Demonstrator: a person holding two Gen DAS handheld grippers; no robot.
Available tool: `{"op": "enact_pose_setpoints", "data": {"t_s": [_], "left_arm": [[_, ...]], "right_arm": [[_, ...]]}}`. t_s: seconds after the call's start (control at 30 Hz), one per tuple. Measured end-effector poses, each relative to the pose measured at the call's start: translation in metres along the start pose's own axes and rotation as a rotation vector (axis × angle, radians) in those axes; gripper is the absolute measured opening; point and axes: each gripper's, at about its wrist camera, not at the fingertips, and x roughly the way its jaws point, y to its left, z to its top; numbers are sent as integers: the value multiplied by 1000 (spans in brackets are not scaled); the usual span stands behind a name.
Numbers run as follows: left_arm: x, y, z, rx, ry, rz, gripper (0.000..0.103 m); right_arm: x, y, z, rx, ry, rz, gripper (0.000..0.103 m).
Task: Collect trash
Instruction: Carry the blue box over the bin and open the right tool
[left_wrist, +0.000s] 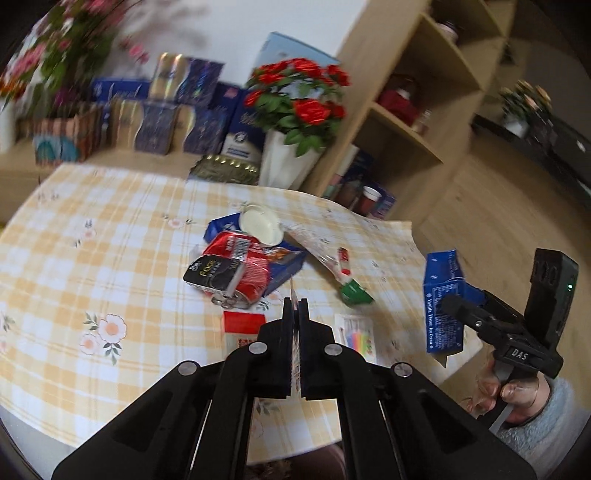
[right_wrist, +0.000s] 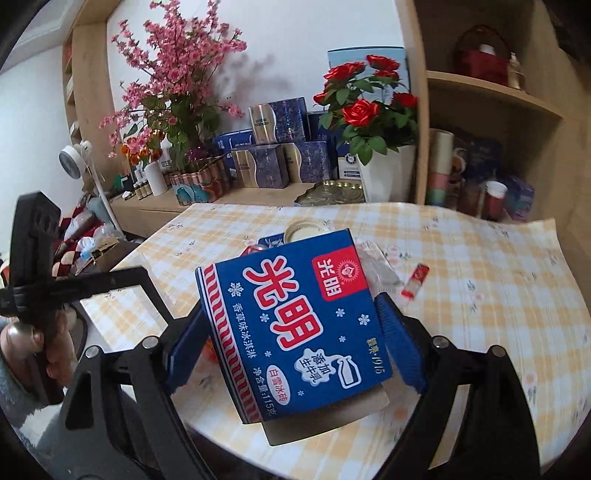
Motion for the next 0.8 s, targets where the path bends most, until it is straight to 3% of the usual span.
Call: {"op": "enact_pose_setpoints", "data": {"t_s": [0.13,0.37,0.6,0.8], "left_arm": [[-21,-16,-18,48,32,-27,3],[-37,-32,-77,111,147,-63,3],[-16,-35,-136,147,307,-50,3],[6,-31,-171,167,377,-24,3]], "right_arm": [[-24,7,-26,40,0,-4,85],[-56,21,-71,99,0,6,85],[-66,28,-110,149,46,3,85],[-69,32,-127,162,69,-6,85]]}}
